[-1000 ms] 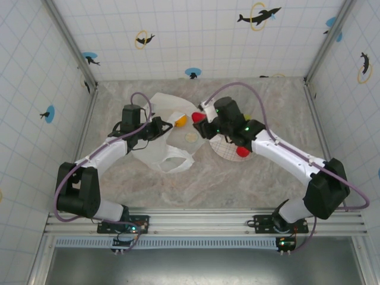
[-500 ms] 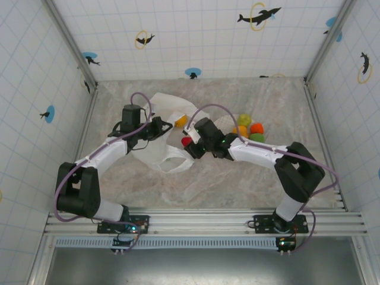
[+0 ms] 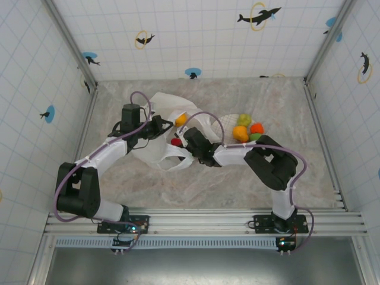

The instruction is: Place the fruits into the plastic bag

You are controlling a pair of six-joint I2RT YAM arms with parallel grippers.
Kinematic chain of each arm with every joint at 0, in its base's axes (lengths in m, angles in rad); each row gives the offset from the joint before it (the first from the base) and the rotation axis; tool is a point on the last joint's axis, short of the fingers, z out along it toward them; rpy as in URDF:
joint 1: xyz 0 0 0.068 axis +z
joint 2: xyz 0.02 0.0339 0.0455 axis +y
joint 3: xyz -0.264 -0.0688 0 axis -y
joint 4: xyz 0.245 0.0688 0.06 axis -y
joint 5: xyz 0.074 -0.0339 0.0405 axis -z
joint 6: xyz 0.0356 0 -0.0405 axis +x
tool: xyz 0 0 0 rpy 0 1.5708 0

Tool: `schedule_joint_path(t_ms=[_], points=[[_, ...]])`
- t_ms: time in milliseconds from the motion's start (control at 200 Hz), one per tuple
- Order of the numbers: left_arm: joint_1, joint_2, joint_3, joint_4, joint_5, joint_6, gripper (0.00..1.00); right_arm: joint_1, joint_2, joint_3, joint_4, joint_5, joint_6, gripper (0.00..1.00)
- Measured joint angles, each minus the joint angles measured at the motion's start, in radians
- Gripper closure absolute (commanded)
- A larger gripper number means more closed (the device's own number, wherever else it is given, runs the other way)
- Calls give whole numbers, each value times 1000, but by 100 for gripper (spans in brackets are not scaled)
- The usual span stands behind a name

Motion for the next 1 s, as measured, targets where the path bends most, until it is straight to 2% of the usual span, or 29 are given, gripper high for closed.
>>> schedule_joint_path(t_ms=[360,606,816,1001], points=[[0,0,0,6,4,-18,100,5,159,110,134,79,217,35],[0,-2,0,14,4,-19,100,15,243,204,174,144,359,30],[0,-2,0,14,4,-19,100,14,292,266,177,165,416,25],[0,-2,0,14,4,-19,100,13,293,271,175,160,405,20]])
